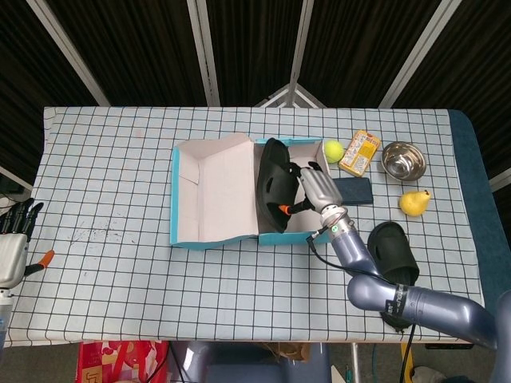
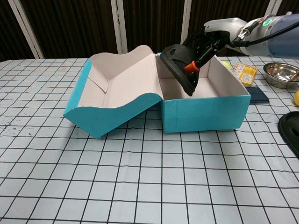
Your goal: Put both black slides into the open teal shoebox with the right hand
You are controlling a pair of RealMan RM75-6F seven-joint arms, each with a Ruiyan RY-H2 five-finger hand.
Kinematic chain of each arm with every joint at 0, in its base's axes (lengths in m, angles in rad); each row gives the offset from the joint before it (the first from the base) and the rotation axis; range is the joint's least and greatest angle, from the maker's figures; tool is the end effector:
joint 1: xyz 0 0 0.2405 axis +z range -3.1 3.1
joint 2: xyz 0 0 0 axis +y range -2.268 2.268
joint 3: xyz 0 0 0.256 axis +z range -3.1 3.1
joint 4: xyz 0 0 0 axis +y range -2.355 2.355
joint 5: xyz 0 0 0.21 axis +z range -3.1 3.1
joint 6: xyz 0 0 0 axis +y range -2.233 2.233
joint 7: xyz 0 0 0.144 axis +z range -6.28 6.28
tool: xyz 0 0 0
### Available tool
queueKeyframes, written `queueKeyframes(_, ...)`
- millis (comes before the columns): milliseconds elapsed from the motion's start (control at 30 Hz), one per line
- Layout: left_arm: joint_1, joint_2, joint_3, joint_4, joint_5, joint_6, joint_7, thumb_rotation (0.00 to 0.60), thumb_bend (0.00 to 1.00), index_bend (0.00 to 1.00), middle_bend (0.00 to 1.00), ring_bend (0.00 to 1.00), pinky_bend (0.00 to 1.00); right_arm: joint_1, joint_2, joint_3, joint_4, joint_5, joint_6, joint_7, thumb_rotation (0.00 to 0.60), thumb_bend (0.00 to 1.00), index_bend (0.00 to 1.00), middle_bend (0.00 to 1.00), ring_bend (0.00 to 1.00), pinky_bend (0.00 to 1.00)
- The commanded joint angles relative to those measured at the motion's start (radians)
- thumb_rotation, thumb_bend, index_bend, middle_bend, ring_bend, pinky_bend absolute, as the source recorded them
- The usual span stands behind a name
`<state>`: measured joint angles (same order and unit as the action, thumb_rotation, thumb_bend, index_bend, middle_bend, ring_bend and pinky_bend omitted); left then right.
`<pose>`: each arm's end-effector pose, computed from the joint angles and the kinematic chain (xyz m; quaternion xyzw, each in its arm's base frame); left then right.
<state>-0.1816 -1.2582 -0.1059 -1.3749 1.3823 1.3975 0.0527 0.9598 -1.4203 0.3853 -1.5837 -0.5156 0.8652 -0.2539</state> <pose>-0.3407 0.2276 0.1423 -0.5959 -0.3553 -0.3478 0.6306 -0.0848 -0.4079 0.0336 0.6007 -0.5668 0.4191 0.3771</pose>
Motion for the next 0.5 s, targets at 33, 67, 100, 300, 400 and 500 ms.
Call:
queueKeyframes(33, 0.000, 0.000, 0.000, 0.000, -0.001, 0.000, 0.000, 0.600, 0.36, 0.07, 0.00, 0.00, 0.11, 0.004, 0.006, 0.004, -0.009, 0.011, 0.004, 0.003, 0.600, 0.48, 0.76, 0.52, 0.27, 0.00)
queueKeyframes(67, 0.000, 0.000, 0.000, 0.000, -0.001, 0.000, 0.001, 0.600, 0.36, 0.07, 0.00, 0.00, 0.11, 0.005, 0.008, 0.008, -0.013, 0.017, 0.003, 0.009, 0.600, 0.48, 0.76, 0.52, 0.27, 0.00)
queueKeyframes(100, 0.000, 0.000, 0.000, 0.000, -0.001, 0.000, 0.001, 0.600, 0.36, 0.07, 0.00, 0.00, 0.11, 0.007, 0.012, 0.013, -0.017, 0.030, -0.002, 0.016, 0.600, 0.48, 0.76, 0.52, 0.27, 0.00)
queueKeyframes(300, 0.000, 0.000, -0.001, 0.000, -0.002, 0.000, 0.001, 0.600, 0.36, 0.07, 0.00, 0.00, 0.11, 0.034, 0.045, 0.006, -0.030, 0.113, -0.036, 0.000, 0.600, 0.49, 0.76, 0.52, 0.27, 0.00)
queueKeyframes(400, 0.000, 0.000, -0.001, 0.002, -0.002, -0.001, 0.000, 0.600, 0.36, 0.07, 0.00, 0.00, 0.11, 0.040, 0.061, -0.001, -0.044, 0.135, -0.053, 0.003, 0.600, 0.49, 0.76, 0.53, 0.27, 0.00)
queueKeyframes(500, -0.001, -0.001, -0.001, 0.002, -0.003, -0.002, -0.001, 0.600, 0.36, 0.07, 0.00, 0.00, 0.11, 0.042, 0.070, -0.006, -0.054, 0.137, -0.061, 0.010, 0.600, 0.49, 0.76, 0.53, 0.27, 0.00)
